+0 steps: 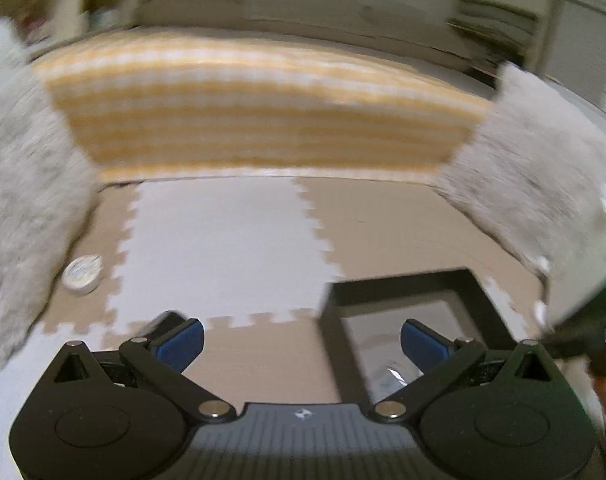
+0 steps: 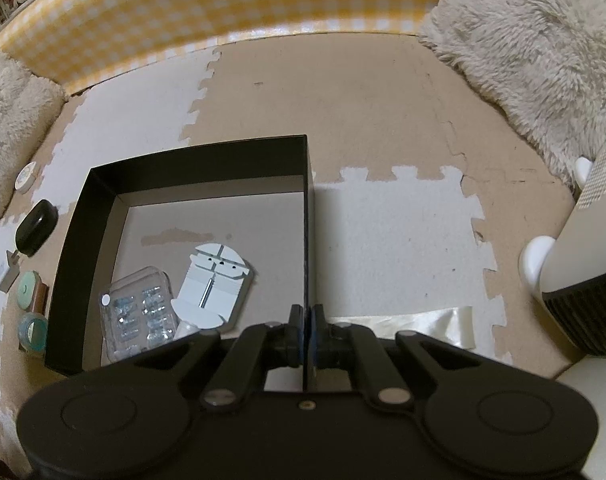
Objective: Organize rigid objects
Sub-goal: 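Move the left gripper to the black earbud case and grasp it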
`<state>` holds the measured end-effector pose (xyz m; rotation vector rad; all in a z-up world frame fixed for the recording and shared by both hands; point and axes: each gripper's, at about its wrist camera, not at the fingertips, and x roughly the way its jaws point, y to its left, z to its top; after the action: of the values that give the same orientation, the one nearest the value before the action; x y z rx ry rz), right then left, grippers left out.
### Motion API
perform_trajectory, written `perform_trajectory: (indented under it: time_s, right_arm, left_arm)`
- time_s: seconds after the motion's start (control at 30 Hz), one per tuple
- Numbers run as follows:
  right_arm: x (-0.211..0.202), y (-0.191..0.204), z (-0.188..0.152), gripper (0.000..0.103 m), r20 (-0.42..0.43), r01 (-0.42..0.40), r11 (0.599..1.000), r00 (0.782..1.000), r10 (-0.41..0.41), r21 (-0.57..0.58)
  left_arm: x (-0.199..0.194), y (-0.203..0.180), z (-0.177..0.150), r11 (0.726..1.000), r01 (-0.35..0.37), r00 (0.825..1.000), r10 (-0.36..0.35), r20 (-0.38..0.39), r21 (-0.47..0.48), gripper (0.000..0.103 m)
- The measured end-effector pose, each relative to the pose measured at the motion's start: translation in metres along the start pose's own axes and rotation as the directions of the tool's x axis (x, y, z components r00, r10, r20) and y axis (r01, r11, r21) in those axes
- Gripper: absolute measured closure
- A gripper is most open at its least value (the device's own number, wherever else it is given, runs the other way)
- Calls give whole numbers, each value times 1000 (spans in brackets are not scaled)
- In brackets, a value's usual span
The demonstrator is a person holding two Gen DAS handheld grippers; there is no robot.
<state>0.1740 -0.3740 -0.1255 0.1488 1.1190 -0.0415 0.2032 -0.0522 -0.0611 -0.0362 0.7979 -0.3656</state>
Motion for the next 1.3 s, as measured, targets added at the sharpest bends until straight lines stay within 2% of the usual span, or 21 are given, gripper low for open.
perform_trajectory:
  time_s: [0.17, 0.27, 0.53, 0.7, 0.93, 1.3]
  right_arm:
    - [0, 2, 0, 99, -4, 7, 1000, 1000, -7, -10]
    - [0, 1, 1, 99, -7, 5, 1000, 1000, -5, -6]
    - [0, 1, 1, 99, -8, 4, 1000, 1000, -4, -5]
    - [0, 1, 2, 99, -10, 3, 1000, 1000, -3, 1]
    - [1, 0, 2, 99, -11, 3, 1000, 1000, -3, 0]
    - [2, 1, 3, 99, -16, 3, 1000, 1000, -3, 1]
  left_arm:
    - [23, 40, 3, 992, -79, 997, 77, -27, -101, 0]
    - [37, 67, 1, 974, -117, 992, 107, -64, -193, 0]
    - [70, 108, -10, 895, -122, 986, 59, -158, -428, 0]
    - [85, 117, -19, 867, -211, 970, 128, -207, -451, 0]
    - [98, 128, -22, 837, -166, 980, 79, -185, -522, 0]
    - [111, 129, -19, 849, -183, 978, 105, -182, -495, 0]
